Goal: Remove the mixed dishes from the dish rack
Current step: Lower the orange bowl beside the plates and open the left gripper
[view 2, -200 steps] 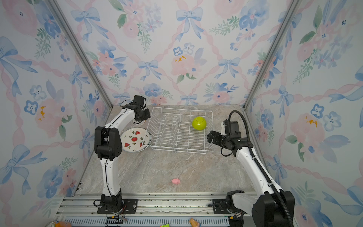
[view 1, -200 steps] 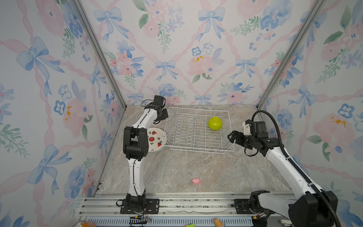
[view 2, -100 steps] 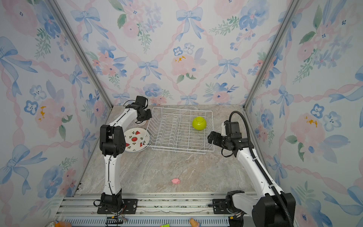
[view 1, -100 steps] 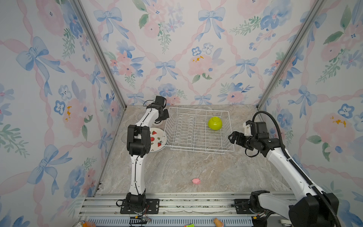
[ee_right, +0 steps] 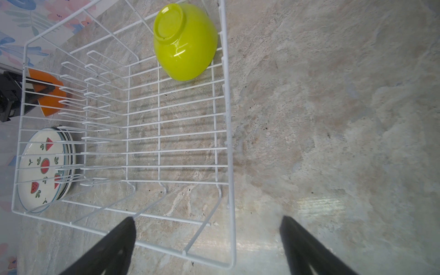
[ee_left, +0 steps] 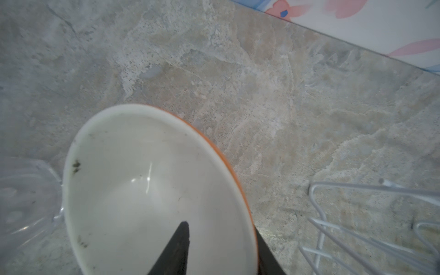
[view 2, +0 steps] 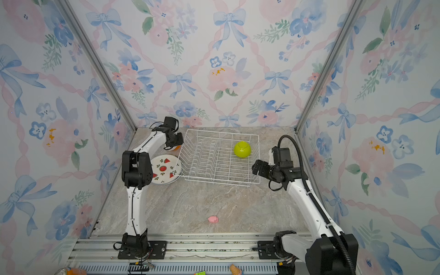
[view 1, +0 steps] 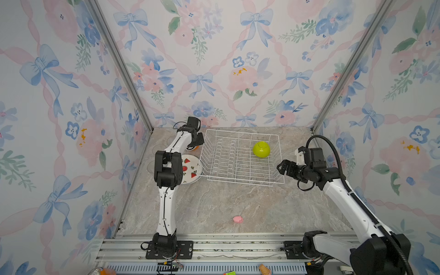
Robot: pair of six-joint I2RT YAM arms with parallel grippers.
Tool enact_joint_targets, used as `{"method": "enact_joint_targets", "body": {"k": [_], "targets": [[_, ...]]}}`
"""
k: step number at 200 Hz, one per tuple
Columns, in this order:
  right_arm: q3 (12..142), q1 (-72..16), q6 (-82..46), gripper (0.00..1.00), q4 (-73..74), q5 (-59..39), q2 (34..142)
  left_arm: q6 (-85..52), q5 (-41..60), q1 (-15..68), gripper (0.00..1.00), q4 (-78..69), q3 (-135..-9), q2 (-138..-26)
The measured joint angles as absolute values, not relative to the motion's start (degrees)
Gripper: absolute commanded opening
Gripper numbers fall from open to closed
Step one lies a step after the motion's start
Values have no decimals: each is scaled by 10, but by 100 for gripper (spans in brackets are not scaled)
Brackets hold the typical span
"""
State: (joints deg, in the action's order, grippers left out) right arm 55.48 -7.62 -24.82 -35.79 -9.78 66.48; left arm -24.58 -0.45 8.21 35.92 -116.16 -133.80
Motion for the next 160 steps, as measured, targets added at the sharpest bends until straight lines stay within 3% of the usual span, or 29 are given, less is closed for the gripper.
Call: {"method": "enact_joint_targets", "body": {"k": [16,46,92,160], "targets": [[555,-76,-248,97,-359,-98,665,-241,-5,82,52,359,-1162,-1338],[555,-76,-248,97,-359,-98,665,-242,-4,81,54,359,-1164,-1338],[555,-75,-248,97,-358,-98,669,-244,-2,81,69,359,-1164,-1338],[555,-68,-244,97,-358,-98,683,-243,19,86,73,358,-1151,-1302]]}}
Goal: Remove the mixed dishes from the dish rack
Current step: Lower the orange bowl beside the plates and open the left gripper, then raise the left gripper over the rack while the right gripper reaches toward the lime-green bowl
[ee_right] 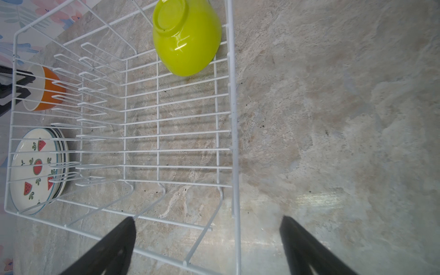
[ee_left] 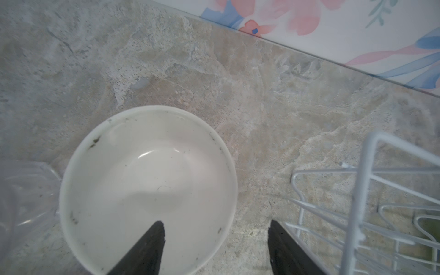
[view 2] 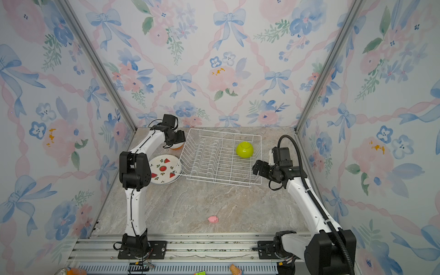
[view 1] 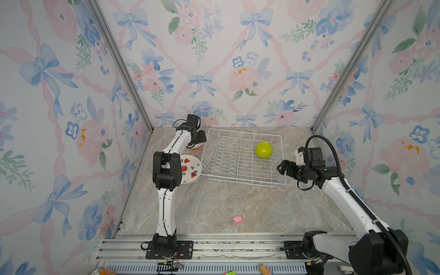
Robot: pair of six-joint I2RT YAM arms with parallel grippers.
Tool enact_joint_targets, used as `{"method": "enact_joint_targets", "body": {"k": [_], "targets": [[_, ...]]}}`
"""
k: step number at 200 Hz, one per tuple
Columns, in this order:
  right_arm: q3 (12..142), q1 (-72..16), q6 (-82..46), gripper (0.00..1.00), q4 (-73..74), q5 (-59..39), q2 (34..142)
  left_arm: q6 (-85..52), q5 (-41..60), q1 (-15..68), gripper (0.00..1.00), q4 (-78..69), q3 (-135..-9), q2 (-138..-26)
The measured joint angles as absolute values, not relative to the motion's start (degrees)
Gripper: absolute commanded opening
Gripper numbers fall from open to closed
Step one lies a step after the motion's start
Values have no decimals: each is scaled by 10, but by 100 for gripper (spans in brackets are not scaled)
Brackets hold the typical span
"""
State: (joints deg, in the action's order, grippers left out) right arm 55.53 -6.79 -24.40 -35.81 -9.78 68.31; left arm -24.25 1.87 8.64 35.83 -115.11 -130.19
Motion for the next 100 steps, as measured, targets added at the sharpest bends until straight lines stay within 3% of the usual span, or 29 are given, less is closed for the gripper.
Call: {"method": "enact_joint_targets", "body": {"k": [42,100], "targets": [[569,-55,-238,97,-358,-93,696,-240,25,89,98,357,-1101,-1238],[605,-10,-229,97,-338,-94,765,-236,24,93,98,357,-1014,-1159]]}}
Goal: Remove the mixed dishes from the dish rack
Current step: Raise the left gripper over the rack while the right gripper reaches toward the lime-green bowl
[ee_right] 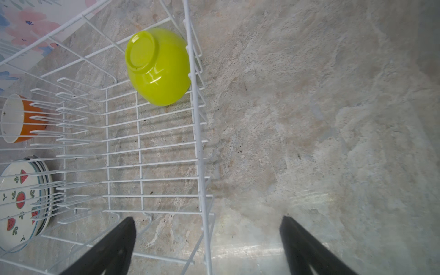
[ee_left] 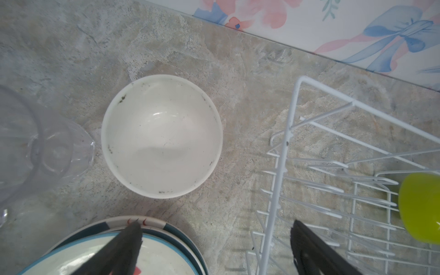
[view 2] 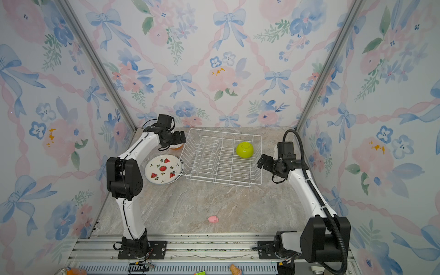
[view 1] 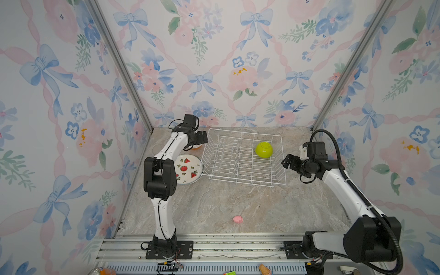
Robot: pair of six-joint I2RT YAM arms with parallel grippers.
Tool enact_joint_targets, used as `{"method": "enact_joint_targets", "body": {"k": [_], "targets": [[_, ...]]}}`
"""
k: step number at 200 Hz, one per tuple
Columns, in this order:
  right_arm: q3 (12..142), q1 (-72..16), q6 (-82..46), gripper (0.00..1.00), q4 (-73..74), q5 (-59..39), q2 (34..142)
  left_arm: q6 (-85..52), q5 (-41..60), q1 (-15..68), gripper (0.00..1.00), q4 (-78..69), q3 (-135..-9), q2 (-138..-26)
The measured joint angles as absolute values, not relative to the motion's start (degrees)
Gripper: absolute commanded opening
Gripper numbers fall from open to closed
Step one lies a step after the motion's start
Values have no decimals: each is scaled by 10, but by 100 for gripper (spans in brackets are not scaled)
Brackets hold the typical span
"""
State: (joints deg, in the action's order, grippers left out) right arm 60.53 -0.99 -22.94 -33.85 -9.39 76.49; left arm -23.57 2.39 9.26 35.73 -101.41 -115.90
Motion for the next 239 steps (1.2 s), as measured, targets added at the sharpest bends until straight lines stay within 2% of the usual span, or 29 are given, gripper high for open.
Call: {"method": "enact_joint_targets", "body": {"k": [25,111,144,173,198,213,239], "targets": [[621,-4,-232,100,-322,-101,809,-236,21,98,98,359,-980,-1125],[735,-27,-229,80,-289,-98,957,-248,13,180,98,357,-940,-1012],[770,-46,-212,69,-295,-76,1004,-258,21,220,98,349,-940,-1013],[803,-52,-198,52,-305,-62,1044,-262,30,250,98,344,-950,-1033],[817,-56,-181,43,-316,-50,1063,-267,33,263,98,344,-950,-1048],[825,-63,-173,40,-331,-32,1067,-269,33,267,98,344,-950,-1051],[850,-88,-152,26,-364,25,1072,-272,32,269,98,344,-950,-1051]]}}
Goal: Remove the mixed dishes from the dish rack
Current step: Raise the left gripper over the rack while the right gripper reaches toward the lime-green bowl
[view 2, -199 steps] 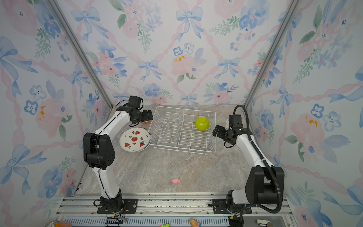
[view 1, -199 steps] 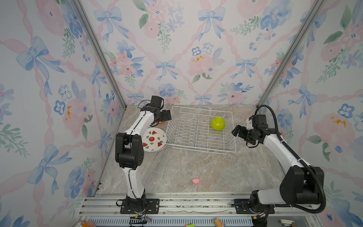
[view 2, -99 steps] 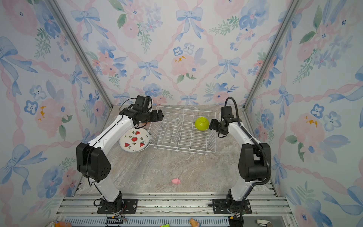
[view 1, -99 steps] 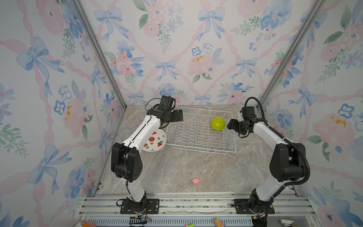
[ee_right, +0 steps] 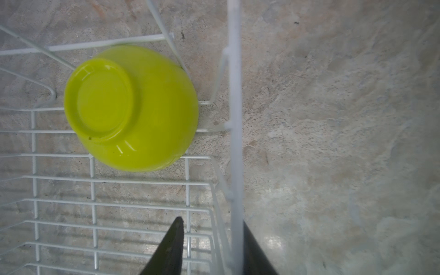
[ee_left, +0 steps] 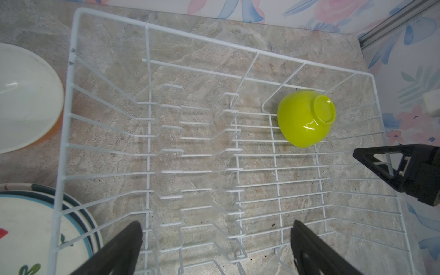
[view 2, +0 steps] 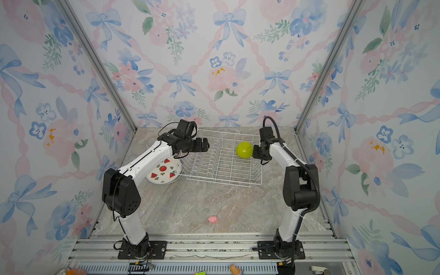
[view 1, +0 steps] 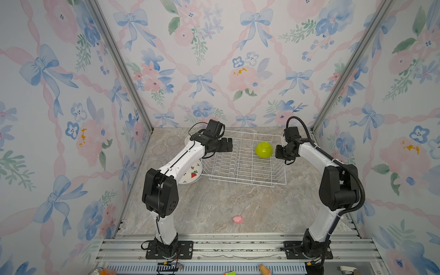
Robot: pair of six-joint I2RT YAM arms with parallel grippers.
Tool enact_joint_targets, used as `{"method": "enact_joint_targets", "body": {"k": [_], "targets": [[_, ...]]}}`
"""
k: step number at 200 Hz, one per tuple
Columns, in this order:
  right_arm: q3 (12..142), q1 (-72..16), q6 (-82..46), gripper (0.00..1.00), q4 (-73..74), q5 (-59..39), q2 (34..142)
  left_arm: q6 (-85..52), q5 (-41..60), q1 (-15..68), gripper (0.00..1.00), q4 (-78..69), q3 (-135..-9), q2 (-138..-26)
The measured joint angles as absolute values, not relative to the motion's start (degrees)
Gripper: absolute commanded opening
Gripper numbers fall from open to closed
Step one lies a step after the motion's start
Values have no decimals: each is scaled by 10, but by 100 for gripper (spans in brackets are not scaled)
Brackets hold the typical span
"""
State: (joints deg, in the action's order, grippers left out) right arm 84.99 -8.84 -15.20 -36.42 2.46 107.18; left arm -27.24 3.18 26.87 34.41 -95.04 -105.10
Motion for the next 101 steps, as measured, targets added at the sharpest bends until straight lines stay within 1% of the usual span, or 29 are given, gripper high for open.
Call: {"method": "enact_joint_targets", "body": {"k": [12,25,42,52,71,86,101], "targets": [[856,-97,-142,25,-379,45,1072,-272,27,269,98,344,-950,-1051],[858,-109,-134,20,-390,68,1072,-272,21,269,98,344,-950,-1052],[858,-119,-128,19,-402,87,1072,-272,17,269,98,344,-950,-1054],[858,-123,-128,15,-406,96,1072,-272,15,269,98,344,-950,-1056],[858,-124,-140,12,-407,98,1072,-272,15,269,98,344,-950,-1059],[855,-125,-145,9,-403,101,1071,-272,15,269,98,344,-950,-1059],[844,-126,-146,7,-394,105,1064,-272,15,269,98,344,-949,-1059]]}}
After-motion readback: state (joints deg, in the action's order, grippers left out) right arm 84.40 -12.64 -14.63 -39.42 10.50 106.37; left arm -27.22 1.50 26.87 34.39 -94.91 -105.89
